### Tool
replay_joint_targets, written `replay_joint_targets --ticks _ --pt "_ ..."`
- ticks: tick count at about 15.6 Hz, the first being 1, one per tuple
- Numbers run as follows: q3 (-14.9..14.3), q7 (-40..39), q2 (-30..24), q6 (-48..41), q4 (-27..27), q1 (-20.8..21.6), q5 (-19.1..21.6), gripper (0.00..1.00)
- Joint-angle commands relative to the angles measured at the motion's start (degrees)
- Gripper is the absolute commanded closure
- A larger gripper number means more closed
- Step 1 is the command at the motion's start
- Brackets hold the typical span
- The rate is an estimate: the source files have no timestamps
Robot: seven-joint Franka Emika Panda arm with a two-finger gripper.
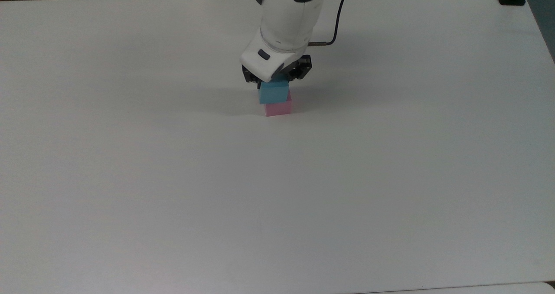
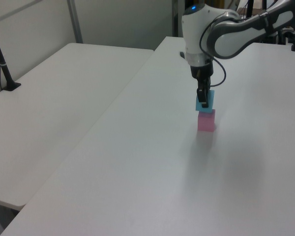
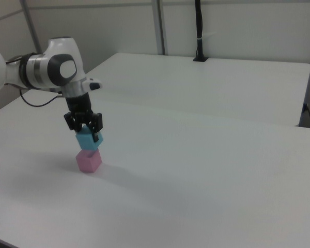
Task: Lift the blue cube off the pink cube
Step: 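Close the gripper on the light-blue cube and lift it, then move the held blue cube off the pink cube and lower it onto the table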
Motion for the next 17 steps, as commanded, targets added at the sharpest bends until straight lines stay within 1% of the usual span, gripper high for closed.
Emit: replay_joint_targets --ticks 1,4,8,10,12,13,14,15,17 --pt "-3.38 -2.64 -0.91 2.79 2.73 -0.46 0.55 0.75" --pt "-3.47 -2.38 3.73 6.58 6.77 -1.87 0.47 0.73" --pt "-3.47 -2.29 13.48 9.12 14.15 -1.87 1.08 0.73" --pt "-3.47 -2.29 16.83 11.06 15.66 -1.87 1.52 0.71" --pt "-3.47 -2.29 17.81 12.73 15.58 -1.79 1.52 0.68" --pt "-3.47 -2.2 18.42 12.91 15.58 -1.7 1.61 0.63" --pt "-3.47 -2.2 18.77 12.91 15.66 -1.61 1.61 0.56" --pt "-3.47 -2.11 18.95 12.91 15.66 -1.44 1.61 0.45" --pt "-3.47 -1.94 19.31 12.91 15.49 -1.35 1.7 0.15"
